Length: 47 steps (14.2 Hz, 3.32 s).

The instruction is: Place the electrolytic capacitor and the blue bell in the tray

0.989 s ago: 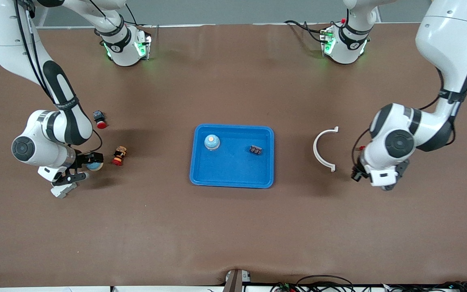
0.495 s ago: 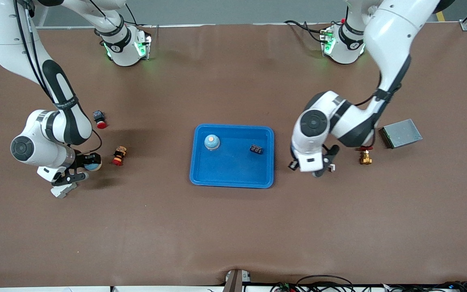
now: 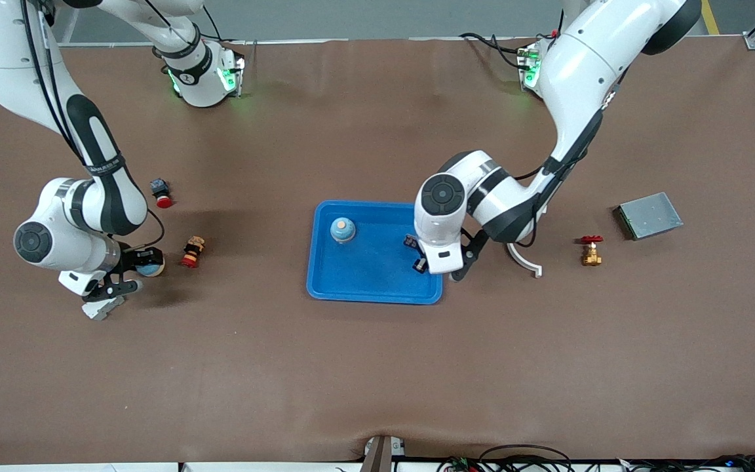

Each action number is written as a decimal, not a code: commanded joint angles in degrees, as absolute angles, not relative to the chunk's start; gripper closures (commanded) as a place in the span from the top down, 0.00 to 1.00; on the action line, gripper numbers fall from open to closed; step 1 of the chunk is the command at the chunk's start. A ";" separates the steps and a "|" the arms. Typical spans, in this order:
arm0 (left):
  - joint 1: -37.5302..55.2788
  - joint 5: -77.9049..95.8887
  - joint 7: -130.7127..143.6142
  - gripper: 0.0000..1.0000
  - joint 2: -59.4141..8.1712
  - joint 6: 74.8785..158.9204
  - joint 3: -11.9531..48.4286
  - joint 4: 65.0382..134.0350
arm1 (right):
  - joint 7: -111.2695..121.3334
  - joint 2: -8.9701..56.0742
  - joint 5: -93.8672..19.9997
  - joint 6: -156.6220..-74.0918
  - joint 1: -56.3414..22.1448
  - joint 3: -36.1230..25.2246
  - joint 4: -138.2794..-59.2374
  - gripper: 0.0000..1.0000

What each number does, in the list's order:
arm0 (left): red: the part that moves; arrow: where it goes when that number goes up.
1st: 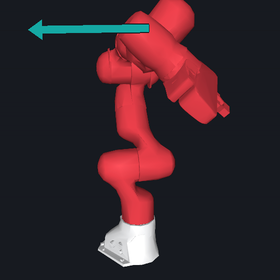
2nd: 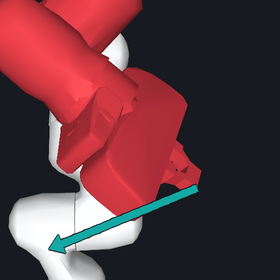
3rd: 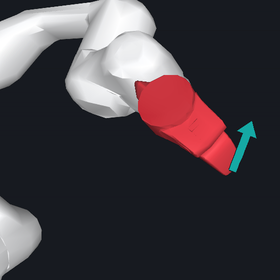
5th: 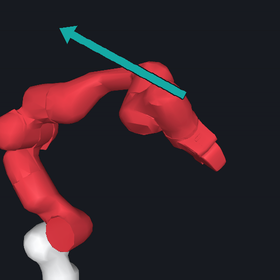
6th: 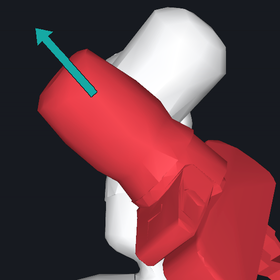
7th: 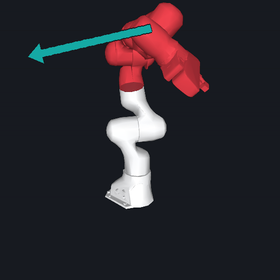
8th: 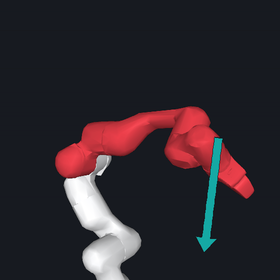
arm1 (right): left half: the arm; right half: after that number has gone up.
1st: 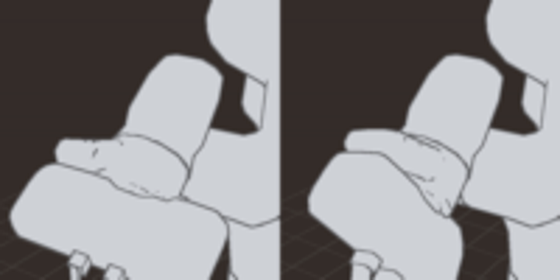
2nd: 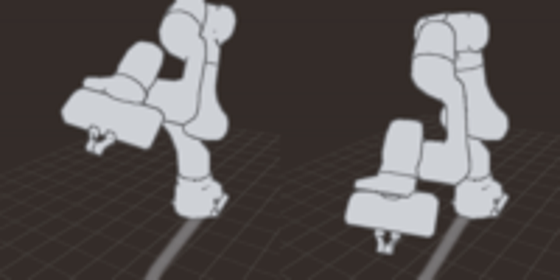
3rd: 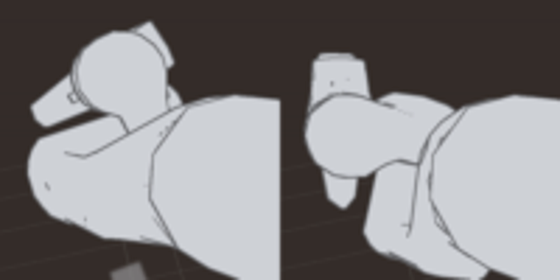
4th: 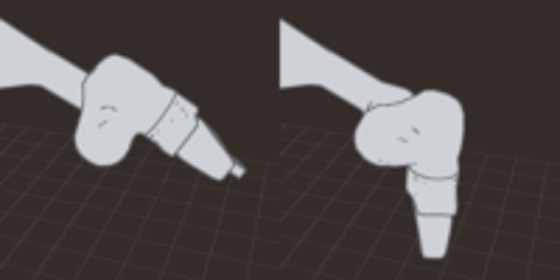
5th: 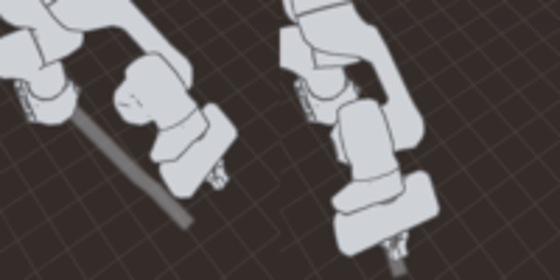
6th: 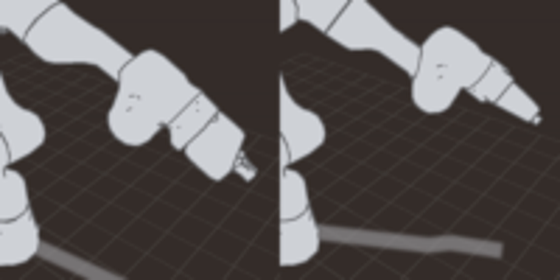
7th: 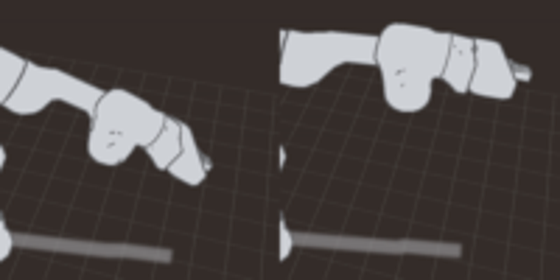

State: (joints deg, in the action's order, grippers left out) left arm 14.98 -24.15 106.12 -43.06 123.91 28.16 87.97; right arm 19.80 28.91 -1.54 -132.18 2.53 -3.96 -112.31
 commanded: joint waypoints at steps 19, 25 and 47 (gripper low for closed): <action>15.21 -24.00 87.59 1.00 -29.55 107.07 22.24 85.08 | -35.23 28.64 -12.66 -118.03 -26.27 -3.34 -93.52 0.09; 4.59 -15.03 62.18 1.00 -17.24 98.63 22.15 85.08 | -44.81 36.29 -12.75 -124.44 -31.63 -3.34 -89.13 0.09; -17.86 -2.73 11.07 1.00 1.39 89.21 20.40 89.28 | -47.37 44.47 -12.66 -134.74 -36.04 -3.25 -88.33 0.55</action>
